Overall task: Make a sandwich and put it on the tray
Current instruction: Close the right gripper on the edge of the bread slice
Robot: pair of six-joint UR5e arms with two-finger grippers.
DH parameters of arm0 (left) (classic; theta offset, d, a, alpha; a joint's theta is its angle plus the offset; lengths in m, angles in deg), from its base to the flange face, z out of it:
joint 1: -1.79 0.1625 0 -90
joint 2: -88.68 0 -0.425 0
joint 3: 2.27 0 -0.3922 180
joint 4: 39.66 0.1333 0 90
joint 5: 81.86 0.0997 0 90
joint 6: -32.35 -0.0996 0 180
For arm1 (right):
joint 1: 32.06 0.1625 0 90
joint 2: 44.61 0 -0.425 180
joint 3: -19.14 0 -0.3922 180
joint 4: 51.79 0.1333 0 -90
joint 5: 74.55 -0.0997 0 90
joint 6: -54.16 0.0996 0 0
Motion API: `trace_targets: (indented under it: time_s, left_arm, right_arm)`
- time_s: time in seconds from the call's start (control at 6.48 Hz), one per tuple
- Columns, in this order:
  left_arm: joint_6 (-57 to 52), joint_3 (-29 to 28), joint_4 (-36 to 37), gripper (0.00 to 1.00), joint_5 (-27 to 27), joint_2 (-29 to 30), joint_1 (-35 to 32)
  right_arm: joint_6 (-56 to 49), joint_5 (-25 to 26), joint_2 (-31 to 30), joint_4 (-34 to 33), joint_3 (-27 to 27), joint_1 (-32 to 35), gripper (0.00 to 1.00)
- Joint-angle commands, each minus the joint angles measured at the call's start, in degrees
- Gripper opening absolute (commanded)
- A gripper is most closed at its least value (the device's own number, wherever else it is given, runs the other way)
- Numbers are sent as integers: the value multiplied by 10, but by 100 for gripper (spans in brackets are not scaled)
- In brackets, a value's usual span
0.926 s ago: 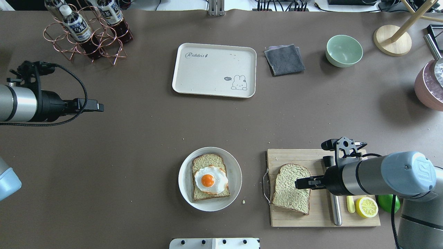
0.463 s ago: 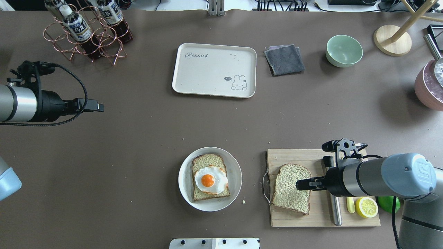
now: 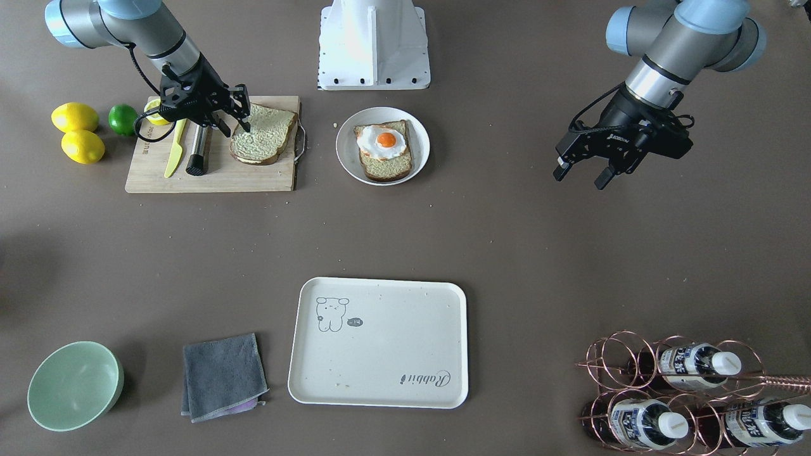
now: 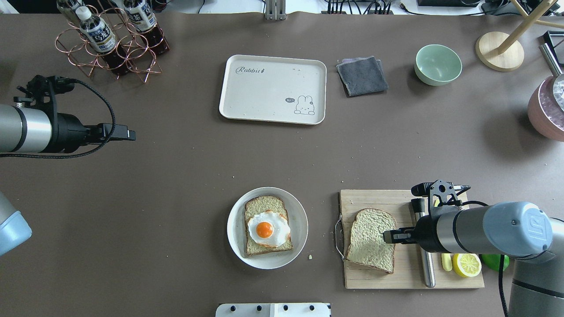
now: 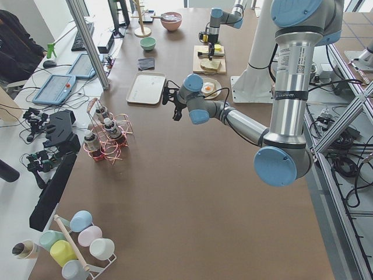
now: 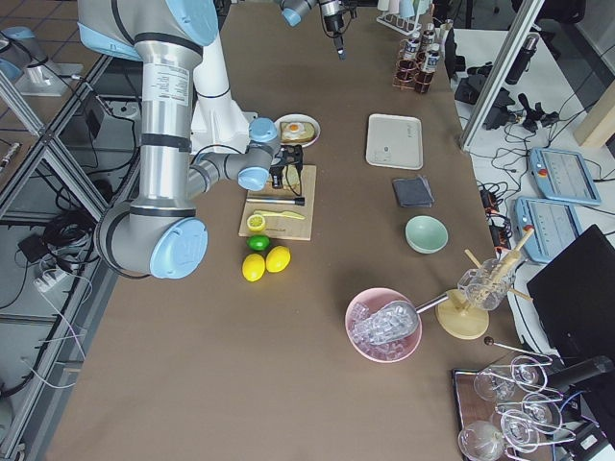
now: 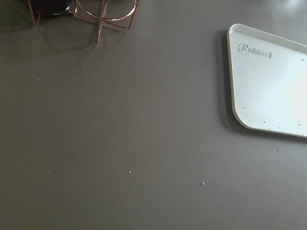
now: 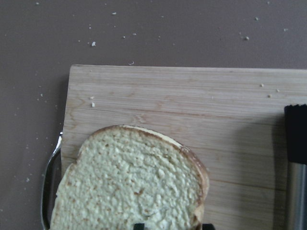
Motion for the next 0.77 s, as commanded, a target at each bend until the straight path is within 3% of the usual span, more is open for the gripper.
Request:
trace_targets:
  time_s: [0.0, 0.15, 0.31, 0.62]
  left_arm:
    - [0, 0, 0, 97, 0, 0, 0]
    - [0, -1, 0, 97, 0, 0, 0]
    - [0, -1, 1, 97, -1, 1, 0]
    - [0, -4, 11, 96, -2, 8, 0]
  right_arm:
    - [0, 6, 3, 0, 8, -6, 51]
    - [0, 12, 3, 1, 9, -10, 48]
    - [0, 10, 4, 3, 9, -10, 6]
    - [4, -3, 18, 5, -7, 8, 0]
